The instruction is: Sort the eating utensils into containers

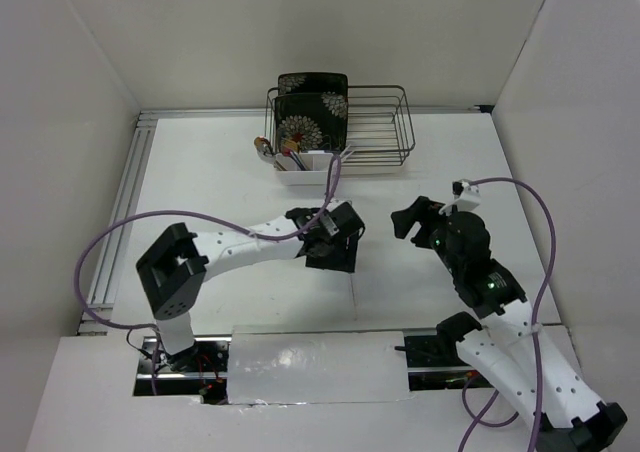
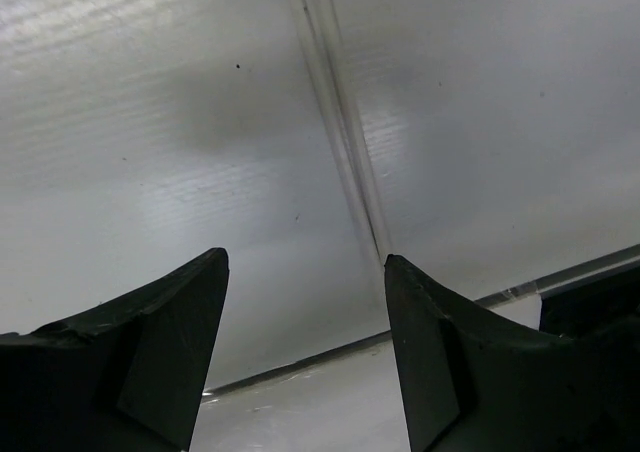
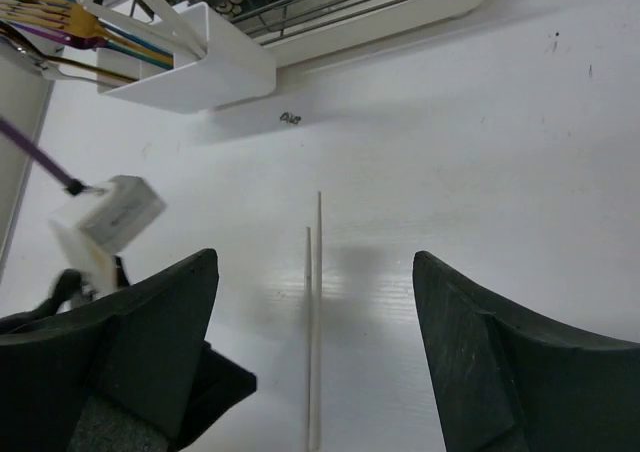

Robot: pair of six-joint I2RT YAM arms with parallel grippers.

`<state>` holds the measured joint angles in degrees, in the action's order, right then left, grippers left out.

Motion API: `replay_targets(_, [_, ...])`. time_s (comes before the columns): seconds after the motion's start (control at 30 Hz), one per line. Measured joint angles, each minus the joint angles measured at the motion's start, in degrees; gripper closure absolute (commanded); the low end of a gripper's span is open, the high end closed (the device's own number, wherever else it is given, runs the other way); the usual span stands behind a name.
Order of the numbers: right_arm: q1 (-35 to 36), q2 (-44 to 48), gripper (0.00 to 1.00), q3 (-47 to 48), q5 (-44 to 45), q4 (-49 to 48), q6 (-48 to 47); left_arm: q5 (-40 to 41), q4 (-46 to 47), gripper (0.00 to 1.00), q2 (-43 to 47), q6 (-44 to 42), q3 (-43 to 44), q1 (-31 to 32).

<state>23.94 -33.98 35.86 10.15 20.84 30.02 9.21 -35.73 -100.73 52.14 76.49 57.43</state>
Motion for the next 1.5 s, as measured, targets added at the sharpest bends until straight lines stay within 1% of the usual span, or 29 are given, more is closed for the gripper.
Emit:
replay_targets(0.13, [0.0,3.9,0.15,-0.4,0.2,1.3,1.4,0.0,-2.0,0.27,-5.1,4.5,2.8,0.7])
replay_targets(0.37, [0.0,3.3,0.15,-0.4,-0.7,2.8,1.4,0.3,-3.8,0.28,-9.1,9.7,3.7,0.7])
replay_targets(0.63, [0.0,2.6,0.15,-0.4,-2.7,2.8,1.4,0.4,-4.0,0.29,-12.2,11.4,5.1,0.7])
replay_targets(0.97, [0.0,2.7,0.15,-0.6,-3.4,2.8,1.5,0.8,-5.7,0.3,-16.5,12.3,10.2,0.7])
replay_targets(1.13, [0.0,2.7,0.15,-0.6,-3.3,2.8,1.4,1.4,-8.5,0.32,-18.9,12.9,13.5,0.7])
replay_targets(1.23, [-0.1,2.8,0.15,-0.6,-3.3,2.8,1.4,2.1,-10.3,0.39,-19.2,13.4,13.9,0.7])
replay_targets(1.3, [-0.1,2.8,0.15,-0.6,-3.3,2.8,1.4,2.5,-10.9,0.47,-19.1,14.1,13.2,0.7])
replay_targets(1.4, [-0.1,2.8,0.15,-0.7,-3.3,2.8,1.5,2.6,-10.5,0.54,-18.0,14.1,11.5,0.6])
replay_targets(1.43, [-0.1,2.8,0.15,-0.7,-3.3,2.8,1.4,2.6,-10.3,0.61,-17.6,14.1,10.8,0.6])
replay_targets(1.47, [-0.1,2.8,0.15,-0.7,-3.3,2.8,1.4,2.5,-10.2,0.64,-17.2,14.1,10.3,0.6])
replay_targets(1.5, [-0.1,2.7,0.15,-0.8,-3.3,2.8,1.4,2.6,-10.1,0.7,-17.1,13.9,9.9,0.6])
